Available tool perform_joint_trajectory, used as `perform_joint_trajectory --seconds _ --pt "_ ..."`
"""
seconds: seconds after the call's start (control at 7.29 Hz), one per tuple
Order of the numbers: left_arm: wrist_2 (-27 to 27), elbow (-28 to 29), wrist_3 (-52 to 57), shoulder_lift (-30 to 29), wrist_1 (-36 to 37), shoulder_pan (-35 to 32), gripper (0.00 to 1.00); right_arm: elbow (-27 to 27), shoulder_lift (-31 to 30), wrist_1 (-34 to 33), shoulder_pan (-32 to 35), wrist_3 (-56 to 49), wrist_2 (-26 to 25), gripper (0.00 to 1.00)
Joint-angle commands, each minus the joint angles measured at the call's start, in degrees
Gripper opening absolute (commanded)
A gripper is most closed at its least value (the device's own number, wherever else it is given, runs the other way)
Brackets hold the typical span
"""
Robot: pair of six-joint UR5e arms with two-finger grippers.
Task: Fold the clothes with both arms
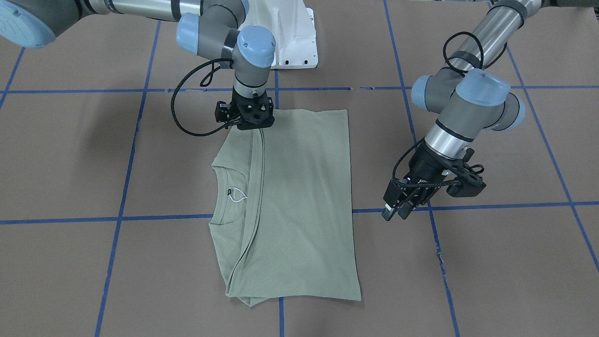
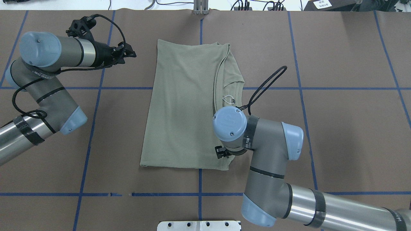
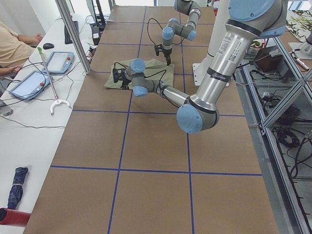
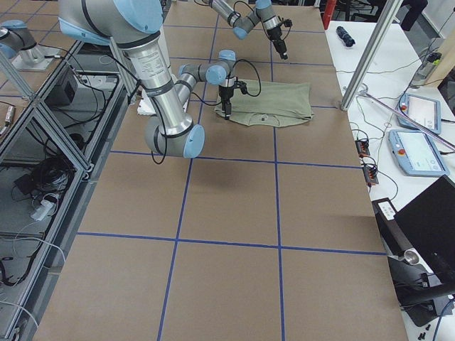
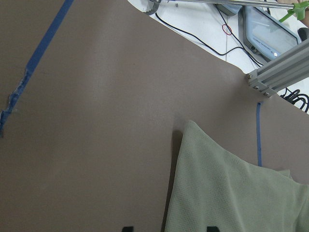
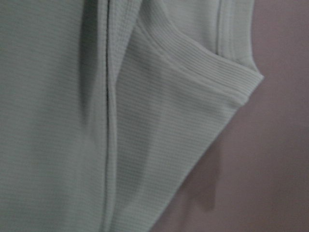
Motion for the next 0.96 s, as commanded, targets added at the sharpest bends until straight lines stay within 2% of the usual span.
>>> perform_joint_trajectory --seconds 0.0,0.27,0.41,0.55,0.82 --pt "0.0 0.0 0.0 0.0 0.0 0.0 0.59 6.6 -8.6 -0.1 1.0 -2.5 -0.6 1.0" --pt "0.0 0.0 0.0 0.0 0.0 0.0 0.59 6.1 -5.4 0.0 3.2 -2.5 -0.6 1.0" --pt "0.0 -0.1 0.0 0.0 0.0 0.0 0.59 4.1 -2.3 0.6 4.3 -1.9 -0.7 1.0" --pt "0.0 -0.2 -0.1 -0.1 0.0 0.0 0.59 3.4 -0.1 0.6 4.4 1.6 -0.9 1.0" --pt "0.0 -0.7 -0.2 -0.1 0.0 0.0 0.59 4.0 0.6 2.8 1.7 25.2 -3.2 1.0"
